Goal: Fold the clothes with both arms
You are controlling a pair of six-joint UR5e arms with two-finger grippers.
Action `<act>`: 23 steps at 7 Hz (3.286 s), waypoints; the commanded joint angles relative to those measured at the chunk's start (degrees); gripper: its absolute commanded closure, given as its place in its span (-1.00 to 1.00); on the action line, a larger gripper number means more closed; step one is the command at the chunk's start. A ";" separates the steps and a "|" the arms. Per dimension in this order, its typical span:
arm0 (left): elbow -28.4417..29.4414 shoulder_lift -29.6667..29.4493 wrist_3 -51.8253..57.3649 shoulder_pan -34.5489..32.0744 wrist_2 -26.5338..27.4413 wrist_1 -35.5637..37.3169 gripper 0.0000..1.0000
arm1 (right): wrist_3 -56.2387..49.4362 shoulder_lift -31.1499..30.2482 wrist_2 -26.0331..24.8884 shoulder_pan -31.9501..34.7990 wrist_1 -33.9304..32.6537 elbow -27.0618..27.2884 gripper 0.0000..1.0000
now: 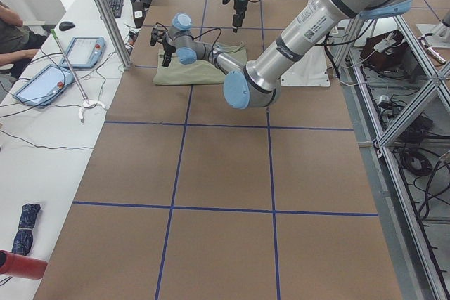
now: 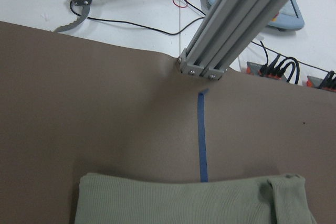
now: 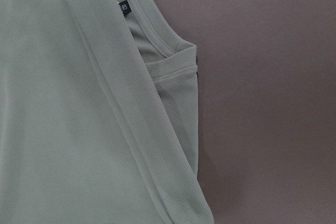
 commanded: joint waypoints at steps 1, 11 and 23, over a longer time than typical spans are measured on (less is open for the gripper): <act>-18.77 10.60 4.70 -0.95 -4.54 10.54 -1.00 | -7.21 9.68 -1.48 -2.04 -12.09 -5.64 -1.00; -26.05 13.71 4.72 -0.77 -6.40 13.14 -1.00 | -25.97 9.27 -5.53 -4.87 -13.79 -12.42 -1.00; -27.46 13.62 3.05 -0.86 -7.63 13.22 -1.00 | -31.34 13.64 -5.97 0.76 -12.91 -12.42 -1.00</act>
